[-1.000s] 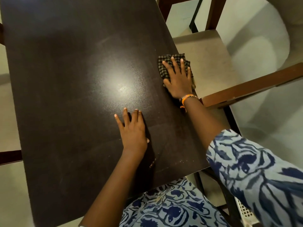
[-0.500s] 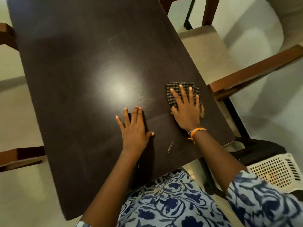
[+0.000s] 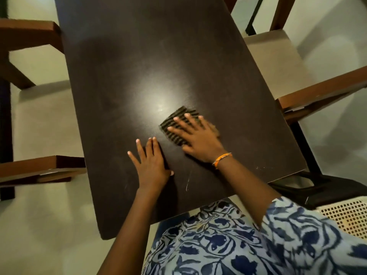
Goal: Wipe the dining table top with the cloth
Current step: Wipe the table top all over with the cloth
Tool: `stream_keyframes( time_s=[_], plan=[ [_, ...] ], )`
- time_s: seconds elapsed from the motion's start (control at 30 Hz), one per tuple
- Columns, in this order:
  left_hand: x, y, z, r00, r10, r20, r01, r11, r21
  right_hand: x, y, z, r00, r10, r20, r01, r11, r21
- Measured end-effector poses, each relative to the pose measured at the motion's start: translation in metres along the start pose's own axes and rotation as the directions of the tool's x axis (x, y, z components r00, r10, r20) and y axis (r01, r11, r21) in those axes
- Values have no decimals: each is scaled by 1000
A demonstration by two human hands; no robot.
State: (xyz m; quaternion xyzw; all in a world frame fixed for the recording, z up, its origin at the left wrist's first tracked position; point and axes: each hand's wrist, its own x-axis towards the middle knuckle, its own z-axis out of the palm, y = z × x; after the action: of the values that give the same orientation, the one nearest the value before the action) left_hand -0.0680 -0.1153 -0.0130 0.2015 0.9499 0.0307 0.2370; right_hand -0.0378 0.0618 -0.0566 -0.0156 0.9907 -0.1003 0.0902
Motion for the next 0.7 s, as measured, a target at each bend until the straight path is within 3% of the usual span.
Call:
stream_keyframes(
  time_s=[0.1, 0.2, 0.3, 0.4, 0.57, 0.7],
  plan=[
    [-4, 4, -1, 999, 41, -4, -41, 999, 1, -21, 58, -9, 982, 185, -47, -184, 983, 10],
    [-6, 5, -1, 998, 60, 2, -60, 998, -4, -46, 108, -17, 906, 413, -91, -410, 911, 50],
    [-6, -1, 0, 997, 73, -6, -73, 997, -10, -52, 110, -14, 792, 598, -123, -583, 801, 136],
    [-9, -8, -1, 995, 94, -27, -95, 995, -42, -41, 76, -7, 712, 688, -142, -659, 724, 205],
    [-20, -41, -5, 993, 32, -111, -58, 971, -233, -11, -24, 11, 823, 552, -135, -534, 833, 148],
    [-38, -89, -2, 980, -134, -148, 90, 957, -275, 22, -137, 32, 961, 261, -88, -245, 957, 156]
  ],
)
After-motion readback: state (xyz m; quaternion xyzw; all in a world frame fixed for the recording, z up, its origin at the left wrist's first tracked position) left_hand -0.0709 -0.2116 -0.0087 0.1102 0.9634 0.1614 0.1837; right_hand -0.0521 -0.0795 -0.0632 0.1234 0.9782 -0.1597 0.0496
